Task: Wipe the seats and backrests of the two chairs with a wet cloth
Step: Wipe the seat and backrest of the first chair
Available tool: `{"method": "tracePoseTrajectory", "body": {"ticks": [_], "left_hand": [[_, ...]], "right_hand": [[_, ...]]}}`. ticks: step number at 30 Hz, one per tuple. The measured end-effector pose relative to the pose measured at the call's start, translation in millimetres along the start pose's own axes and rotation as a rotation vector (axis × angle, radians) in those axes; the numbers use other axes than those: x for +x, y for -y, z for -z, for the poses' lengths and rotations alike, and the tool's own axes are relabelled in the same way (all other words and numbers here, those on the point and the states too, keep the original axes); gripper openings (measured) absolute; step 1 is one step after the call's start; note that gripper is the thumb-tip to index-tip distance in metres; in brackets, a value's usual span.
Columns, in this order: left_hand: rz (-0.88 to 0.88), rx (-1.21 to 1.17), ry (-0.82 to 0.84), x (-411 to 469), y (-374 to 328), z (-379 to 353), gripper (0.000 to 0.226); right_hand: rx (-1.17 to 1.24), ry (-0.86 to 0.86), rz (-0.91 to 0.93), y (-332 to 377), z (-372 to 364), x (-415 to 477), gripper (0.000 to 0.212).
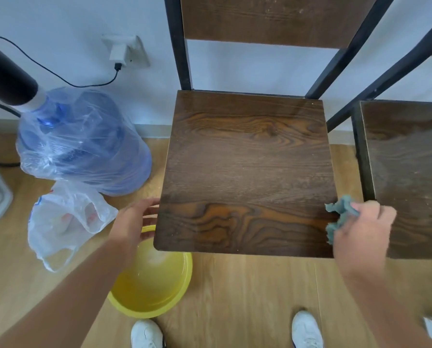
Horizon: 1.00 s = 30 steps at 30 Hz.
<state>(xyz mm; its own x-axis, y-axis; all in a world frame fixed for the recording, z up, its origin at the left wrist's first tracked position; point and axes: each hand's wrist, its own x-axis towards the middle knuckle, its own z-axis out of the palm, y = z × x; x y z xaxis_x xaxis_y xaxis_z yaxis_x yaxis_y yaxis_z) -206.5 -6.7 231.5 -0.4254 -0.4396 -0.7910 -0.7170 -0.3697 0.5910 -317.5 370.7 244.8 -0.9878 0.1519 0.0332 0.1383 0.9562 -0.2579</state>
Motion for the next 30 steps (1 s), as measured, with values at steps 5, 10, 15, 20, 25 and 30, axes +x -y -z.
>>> {"method": "tracePoseTrajectory", "body": {"ticks": [5, 10, 15, 20, 25, 30], "left_hand": [[0.067, -0.018, -0.046, 1.3, 1.5, 17.1, 0.025], [0.045, 0.007, -0.100, 0.1, 5.7, 36.5, 0.028], [0.037, 0.005, -0.090, 1.4, 8.8, 47.3, 0.027], [0.032, 0.045, -0.010, 1.7, 4.5, 18.5, 0.031], [-0.146, 0.211, -0.058, 7.6, -2.5, -14.9, 0.031], [-0.165, 0.267, -0.154, 13.9, -2.5, -22.4, 0.033]], "right_hand": [[0.038, 0.094, 0.212, 95.5, -56.6, -72.3, 0.032], [0.201, 0.154, 0.712, 202.9, -66.6, -181.5, 0.026], [0.222, 0.073, 0.727, 217.9, -69.7, -180.1, 0.027], [0.091, 0.000, 0.488, 152.6, -69.5, -93.5, 0.011], [-0.185, 0.016, 0.206, 58.5, -42.1, 11.9, 0.028], [-0.119, -0.023, 0.003, -4.2, -4.5, 69.3, 0.047]]}}
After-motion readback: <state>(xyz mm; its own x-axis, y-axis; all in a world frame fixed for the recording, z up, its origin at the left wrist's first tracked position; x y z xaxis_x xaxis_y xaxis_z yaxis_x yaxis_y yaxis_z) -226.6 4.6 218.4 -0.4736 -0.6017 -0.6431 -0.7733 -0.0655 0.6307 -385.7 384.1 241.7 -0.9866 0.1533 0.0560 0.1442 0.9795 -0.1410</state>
